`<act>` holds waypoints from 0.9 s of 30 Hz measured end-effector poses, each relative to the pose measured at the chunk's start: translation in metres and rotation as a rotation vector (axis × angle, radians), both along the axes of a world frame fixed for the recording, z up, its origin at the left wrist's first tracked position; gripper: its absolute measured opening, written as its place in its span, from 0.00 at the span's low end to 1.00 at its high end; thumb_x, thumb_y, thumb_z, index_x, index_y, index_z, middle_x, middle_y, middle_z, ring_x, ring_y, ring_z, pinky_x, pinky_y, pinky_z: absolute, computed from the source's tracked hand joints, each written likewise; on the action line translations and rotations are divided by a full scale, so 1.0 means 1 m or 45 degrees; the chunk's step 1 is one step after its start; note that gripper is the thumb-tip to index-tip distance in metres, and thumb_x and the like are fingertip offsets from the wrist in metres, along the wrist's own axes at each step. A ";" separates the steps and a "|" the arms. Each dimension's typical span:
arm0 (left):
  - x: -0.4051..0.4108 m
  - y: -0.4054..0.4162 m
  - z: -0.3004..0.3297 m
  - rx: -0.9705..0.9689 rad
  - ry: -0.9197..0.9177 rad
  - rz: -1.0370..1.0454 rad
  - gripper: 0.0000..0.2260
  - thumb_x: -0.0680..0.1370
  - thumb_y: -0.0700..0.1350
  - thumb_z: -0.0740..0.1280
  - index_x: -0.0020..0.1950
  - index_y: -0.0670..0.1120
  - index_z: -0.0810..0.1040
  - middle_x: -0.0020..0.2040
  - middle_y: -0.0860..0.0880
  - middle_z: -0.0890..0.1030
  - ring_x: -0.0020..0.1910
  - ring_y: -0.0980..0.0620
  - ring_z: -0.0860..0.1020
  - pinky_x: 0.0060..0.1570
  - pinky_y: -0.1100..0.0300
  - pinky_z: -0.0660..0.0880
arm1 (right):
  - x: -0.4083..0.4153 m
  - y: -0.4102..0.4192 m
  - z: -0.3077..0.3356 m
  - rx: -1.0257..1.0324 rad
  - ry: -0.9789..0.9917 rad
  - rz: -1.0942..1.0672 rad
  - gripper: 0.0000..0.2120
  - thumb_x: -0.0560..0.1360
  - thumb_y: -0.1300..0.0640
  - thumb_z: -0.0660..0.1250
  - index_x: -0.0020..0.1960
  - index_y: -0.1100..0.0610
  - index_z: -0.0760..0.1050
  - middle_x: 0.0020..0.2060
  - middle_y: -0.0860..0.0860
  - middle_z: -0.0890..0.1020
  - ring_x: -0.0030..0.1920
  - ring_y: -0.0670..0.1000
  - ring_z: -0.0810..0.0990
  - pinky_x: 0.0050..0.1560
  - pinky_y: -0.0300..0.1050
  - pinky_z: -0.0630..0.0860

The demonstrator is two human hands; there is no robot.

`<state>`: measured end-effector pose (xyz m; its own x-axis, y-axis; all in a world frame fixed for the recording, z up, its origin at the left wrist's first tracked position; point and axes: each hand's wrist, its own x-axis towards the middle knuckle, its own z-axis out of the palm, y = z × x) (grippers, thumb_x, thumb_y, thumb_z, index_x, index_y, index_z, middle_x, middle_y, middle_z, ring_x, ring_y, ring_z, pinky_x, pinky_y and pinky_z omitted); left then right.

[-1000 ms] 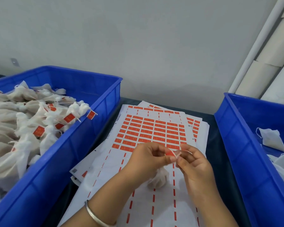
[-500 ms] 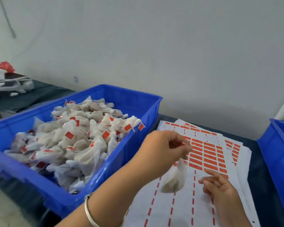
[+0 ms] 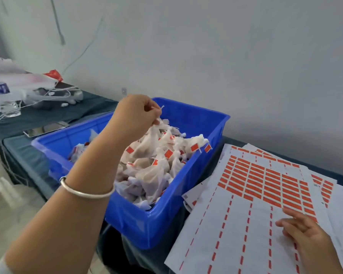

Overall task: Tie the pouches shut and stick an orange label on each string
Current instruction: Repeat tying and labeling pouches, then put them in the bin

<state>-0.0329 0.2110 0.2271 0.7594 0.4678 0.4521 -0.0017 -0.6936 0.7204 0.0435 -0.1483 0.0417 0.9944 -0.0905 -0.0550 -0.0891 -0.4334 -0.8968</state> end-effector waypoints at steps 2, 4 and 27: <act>0.007 0.013 -0.012 -0.001 0.097 0.062 0.09 0.75 0.38 0.63 0.37 0.48 0.77 0.32 0.52 0.82 0.35 0.52 0.82 0.46 0.53 0.79 | 0.000 0.001 0.002 -0.004 0.004 0.006 0.10 0.76 0.64 0.65 0.56 0.56 0.75 0.41 0.49 0.82 0.44 0.52 0.78 0.61 0.53 0.70; 0.015 0.022 -0.024 -0.029 0.175 0.098 0.08 0.75 0.38 0.62 0.38 0.46 0.75 0.34 0.50 0.82 0.36 0.55 0.82 0.48 0.53 0.79 | 0.000 0.002 0.003 0.006 -0.004 0.004 0.09 0.76 0.64 0.65 0.56 0.57 0.75 0.41 0.50 0.81 0.42 0.50 0.77 0.57 0.50 0.70; 0.017 -0.127 -0.024 0.289 0.230 -0.497 0.07 0.80 0.47 0.59 0.45 0.58 0.72 0.39 0.60 0.76 0.38 0.61 0.75 0.32 0.70 0.65 | -0.074 -0.021 0.093 -0.785 -0.162 0.314 0.09 0.76 0.48 0.65 0.49 0.33 0.69 0.47 0.31 0.74 0.46 0.33 0.75 0.43 0.27 0.71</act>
<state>-0.0160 0.0842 0.2034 0.9344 0.0370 0.3543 -0.1819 -0.8056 0.5639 -0.0305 -0.1697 0.1351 0.9852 0.1628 0.0528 0.1681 -0.8632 -0.4760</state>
